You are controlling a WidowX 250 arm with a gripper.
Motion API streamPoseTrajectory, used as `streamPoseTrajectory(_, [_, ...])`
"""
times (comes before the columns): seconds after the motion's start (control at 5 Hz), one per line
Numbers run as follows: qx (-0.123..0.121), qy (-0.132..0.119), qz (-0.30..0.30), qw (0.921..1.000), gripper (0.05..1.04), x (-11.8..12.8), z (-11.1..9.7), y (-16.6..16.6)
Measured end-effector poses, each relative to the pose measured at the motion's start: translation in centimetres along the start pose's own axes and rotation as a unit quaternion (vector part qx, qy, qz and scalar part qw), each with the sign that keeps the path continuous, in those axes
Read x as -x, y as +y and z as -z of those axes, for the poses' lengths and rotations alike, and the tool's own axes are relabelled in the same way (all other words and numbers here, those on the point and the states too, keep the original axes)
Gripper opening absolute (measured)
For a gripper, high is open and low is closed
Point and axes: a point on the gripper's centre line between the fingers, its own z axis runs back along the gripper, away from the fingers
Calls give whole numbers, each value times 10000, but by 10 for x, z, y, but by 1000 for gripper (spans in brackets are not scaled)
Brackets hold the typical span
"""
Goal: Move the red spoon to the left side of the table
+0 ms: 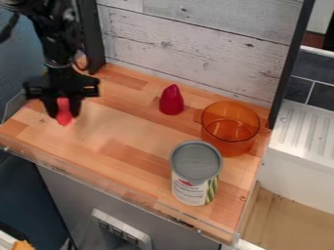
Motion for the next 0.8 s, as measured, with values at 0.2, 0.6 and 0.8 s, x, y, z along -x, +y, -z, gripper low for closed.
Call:
streamPoseTrajectory(0.2, [165, -185, 663, 9975, 397, -6, 3, 3])
streamPoseTrajectory(0.6, [797, -24, 1696, 9823, 397, 11, 16, -4])
streamPoseTrajectory(0.8, [554, 166, 1630, 9849, 397, 12, 32, 0])
